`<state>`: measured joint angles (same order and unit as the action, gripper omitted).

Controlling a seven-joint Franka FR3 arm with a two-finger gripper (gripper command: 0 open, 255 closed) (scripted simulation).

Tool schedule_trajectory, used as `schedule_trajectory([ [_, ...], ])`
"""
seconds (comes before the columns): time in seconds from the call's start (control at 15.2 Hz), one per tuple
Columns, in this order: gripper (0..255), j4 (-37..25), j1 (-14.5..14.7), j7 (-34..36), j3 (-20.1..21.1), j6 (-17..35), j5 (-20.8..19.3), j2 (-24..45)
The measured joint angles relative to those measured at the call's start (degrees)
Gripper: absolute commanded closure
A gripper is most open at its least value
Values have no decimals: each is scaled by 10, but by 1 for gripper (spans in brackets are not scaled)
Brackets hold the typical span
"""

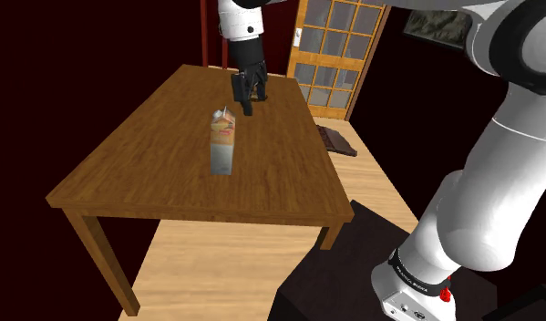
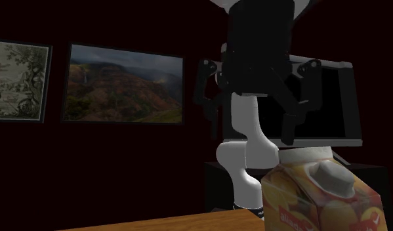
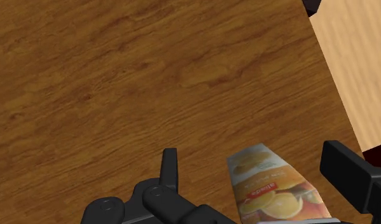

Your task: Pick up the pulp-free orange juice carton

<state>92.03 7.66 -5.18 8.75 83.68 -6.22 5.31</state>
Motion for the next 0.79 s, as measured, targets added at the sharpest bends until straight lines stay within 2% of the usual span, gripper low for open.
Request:
schedule_trajectory([
  [0.26,0,-134,19,-24,14,-46,-11,106],
  [0.46,0,-278,47,-35,25,-106,-23,204],
  [0.53,0,-307,51,-39,26,-118,-26,224],
  [0.66,0,-316,54,-41,28,-115,-26,234],
  [0.79,0,-296,53,-40,30,-98,-24,225],
])
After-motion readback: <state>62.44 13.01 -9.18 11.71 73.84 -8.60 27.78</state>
